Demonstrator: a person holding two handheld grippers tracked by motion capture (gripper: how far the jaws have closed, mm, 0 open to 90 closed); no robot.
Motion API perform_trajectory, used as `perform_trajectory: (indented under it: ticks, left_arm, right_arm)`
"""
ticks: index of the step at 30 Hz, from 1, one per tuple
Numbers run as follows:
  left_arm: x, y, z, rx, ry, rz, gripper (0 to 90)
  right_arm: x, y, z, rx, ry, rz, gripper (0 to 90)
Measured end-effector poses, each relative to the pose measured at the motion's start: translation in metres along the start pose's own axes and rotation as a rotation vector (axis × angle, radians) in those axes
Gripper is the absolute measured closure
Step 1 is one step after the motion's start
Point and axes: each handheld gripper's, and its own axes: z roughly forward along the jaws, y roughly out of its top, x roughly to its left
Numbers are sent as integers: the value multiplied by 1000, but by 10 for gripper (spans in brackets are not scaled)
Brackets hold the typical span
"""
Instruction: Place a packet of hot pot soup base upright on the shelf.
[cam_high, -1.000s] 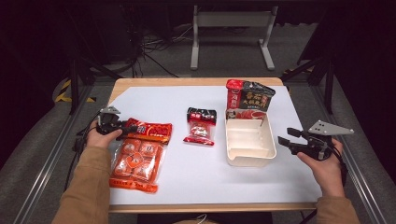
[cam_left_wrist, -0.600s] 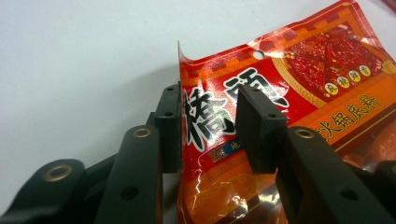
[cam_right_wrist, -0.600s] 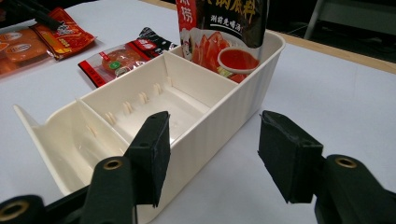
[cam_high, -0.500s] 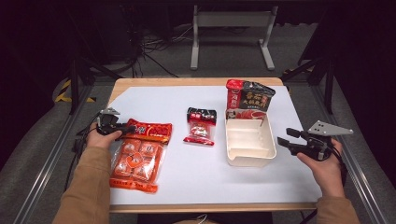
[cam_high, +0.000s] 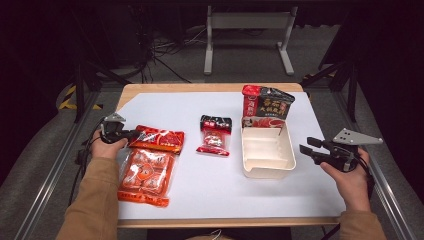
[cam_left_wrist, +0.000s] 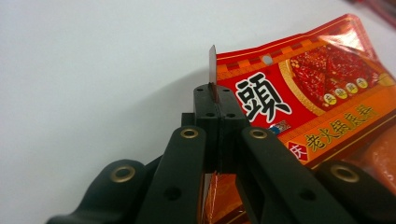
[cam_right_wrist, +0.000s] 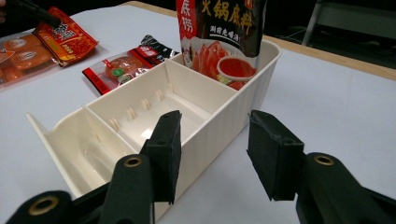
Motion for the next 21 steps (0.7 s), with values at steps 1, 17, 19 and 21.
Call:
perform_trajectory:
  ticks: [1, 17, 19, 21]
  left_arm:
    - [-1, 1, -3, -2, 1, 2, 900]
    - [-28, 26, -62, -184, -8, 45, 900]
    - [-34, 30, -70, -200, -7, 63, 900]
    - [-40, 33, -77, -224, -14, 70, 900]
  right_arm:
    - [0, 1, 0, -1, 1, 4, 556]
    - [12, 19, -5, -53, 20, -13, 593]
    - [14, 21, -6, -58, 24, -11, 601]
    - [16, 23, -7, -64, 32, -16, 609]
